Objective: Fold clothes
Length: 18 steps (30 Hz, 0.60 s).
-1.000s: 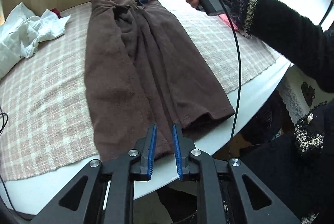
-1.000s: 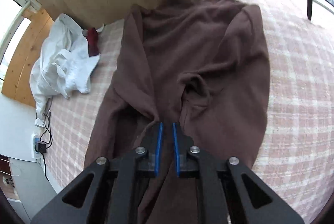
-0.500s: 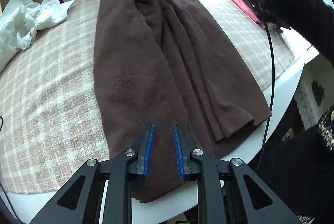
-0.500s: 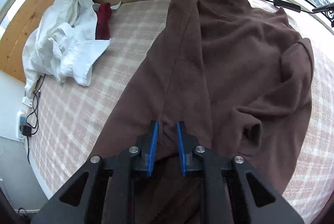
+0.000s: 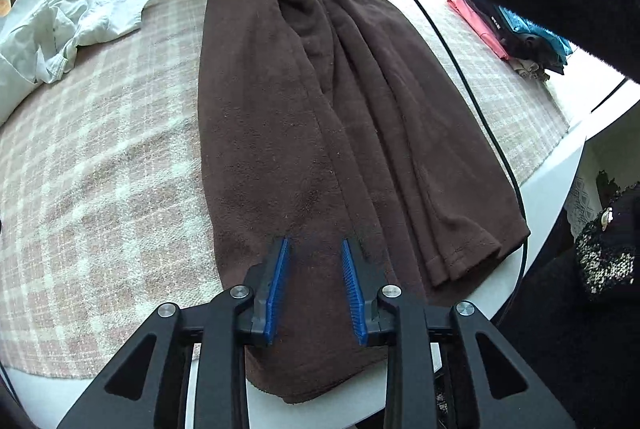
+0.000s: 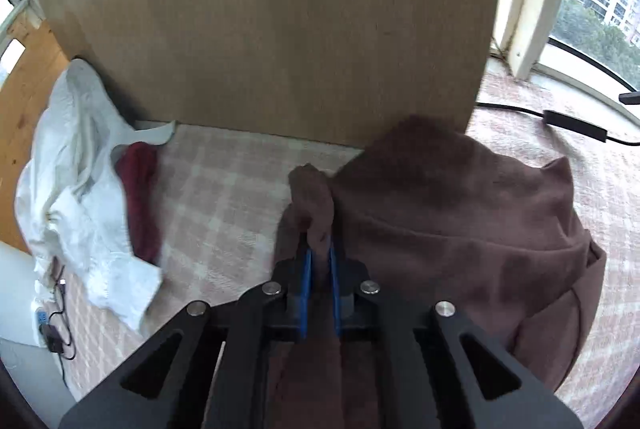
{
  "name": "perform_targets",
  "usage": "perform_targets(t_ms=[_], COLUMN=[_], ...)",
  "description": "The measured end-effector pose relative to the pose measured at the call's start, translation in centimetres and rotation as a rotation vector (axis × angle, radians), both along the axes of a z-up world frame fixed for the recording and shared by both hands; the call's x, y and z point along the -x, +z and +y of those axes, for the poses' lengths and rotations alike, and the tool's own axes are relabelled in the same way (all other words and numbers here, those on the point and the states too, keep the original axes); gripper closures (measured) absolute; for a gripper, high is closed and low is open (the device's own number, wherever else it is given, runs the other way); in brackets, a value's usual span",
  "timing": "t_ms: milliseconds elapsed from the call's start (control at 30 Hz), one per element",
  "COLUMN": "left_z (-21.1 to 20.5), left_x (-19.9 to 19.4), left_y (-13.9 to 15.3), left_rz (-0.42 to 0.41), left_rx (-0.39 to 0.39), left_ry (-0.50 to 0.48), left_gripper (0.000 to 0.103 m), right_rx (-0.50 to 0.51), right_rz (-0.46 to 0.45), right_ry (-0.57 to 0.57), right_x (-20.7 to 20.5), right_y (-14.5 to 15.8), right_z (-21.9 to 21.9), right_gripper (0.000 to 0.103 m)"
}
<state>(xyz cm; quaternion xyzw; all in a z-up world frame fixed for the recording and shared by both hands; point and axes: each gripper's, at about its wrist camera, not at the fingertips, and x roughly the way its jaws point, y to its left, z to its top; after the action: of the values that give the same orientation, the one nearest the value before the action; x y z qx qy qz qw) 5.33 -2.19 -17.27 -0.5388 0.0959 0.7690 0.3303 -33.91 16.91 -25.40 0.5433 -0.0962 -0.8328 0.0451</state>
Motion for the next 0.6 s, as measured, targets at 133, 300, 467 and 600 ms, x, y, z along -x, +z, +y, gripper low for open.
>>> perform_targets(t_ms=[133, 300, 467, 600], left_z=[-0.2, 0.2, 0.3, -1.0], left_x=[-0.1, -0.7, -1.6, -1.0], left_y=[0.1, 0.2, 0.3, 1.1], left_rz=[-0.012, -0.006, -0.006, -0.011], left_rx=[0.006, 0.032, 0.049, 0.051], left_ry=[-0.017, -0.044, -0.07, -0.093], left_gripper=[0.077, 0.074, 0.074, 0.073], right_rx=[-0.014, 0.09, 0.031, -0.01], right_rz=[0.033, 0.184, 0.046, 0.028], right_ry=[-0.018, 0.063, 0.233, 0.183], right_x=[-1.0, -8.3, -14.2, -16.7], right_y=[0.5, 5.8, 1.3, 0.7], right_z=[1.4, 1.2, -3.8, -3.2], right_gripper=[0.073, 0.073, 0.073, 0.073])
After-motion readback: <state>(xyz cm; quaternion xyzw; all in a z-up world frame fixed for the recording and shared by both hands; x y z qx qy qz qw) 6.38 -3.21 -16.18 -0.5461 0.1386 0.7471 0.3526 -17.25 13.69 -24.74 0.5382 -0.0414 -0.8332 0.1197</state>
